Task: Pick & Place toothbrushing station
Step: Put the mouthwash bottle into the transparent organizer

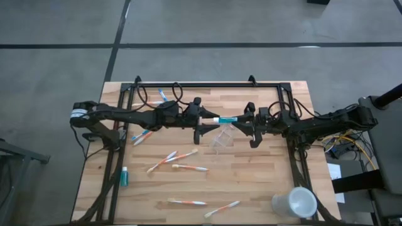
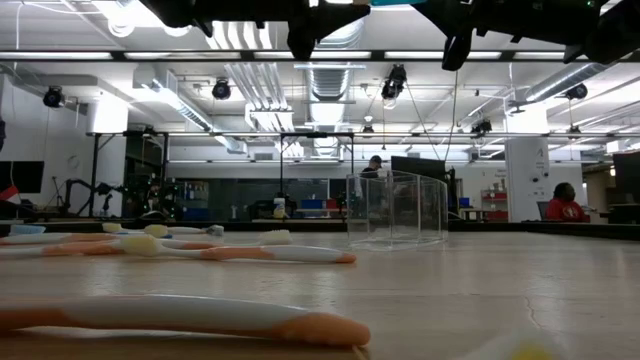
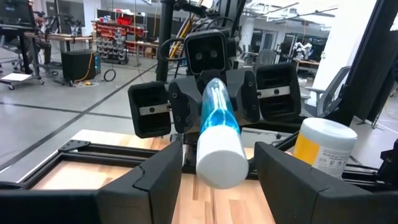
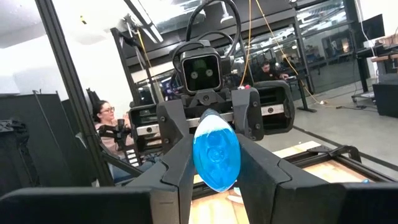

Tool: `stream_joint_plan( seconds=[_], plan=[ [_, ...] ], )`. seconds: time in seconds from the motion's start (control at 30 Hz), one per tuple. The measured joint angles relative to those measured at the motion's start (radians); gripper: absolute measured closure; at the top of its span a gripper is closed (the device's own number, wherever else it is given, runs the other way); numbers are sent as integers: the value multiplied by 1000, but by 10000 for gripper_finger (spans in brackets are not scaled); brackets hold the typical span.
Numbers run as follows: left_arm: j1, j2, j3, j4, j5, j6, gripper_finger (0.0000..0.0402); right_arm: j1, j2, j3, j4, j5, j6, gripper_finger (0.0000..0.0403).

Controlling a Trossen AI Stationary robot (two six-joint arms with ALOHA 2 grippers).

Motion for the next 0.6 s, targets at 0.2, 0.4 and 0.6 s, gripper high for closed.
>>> stream_joint_plan(
  seconds=[0.2, 0.4, 0.6],
  plan=[
    [1, -22, 0, -6, 0, 5, 195, 0, 0, 0, 0, 0, -3, 307],
    [2, -27, -4, -44, 0, 5, 195, 0, 0, 0, 0, 0, -4, 307],
    [2, -27, -5, -40, 0, 6, 195, 0, 0, 0, 0, 0, -4, 307]
  ],
)
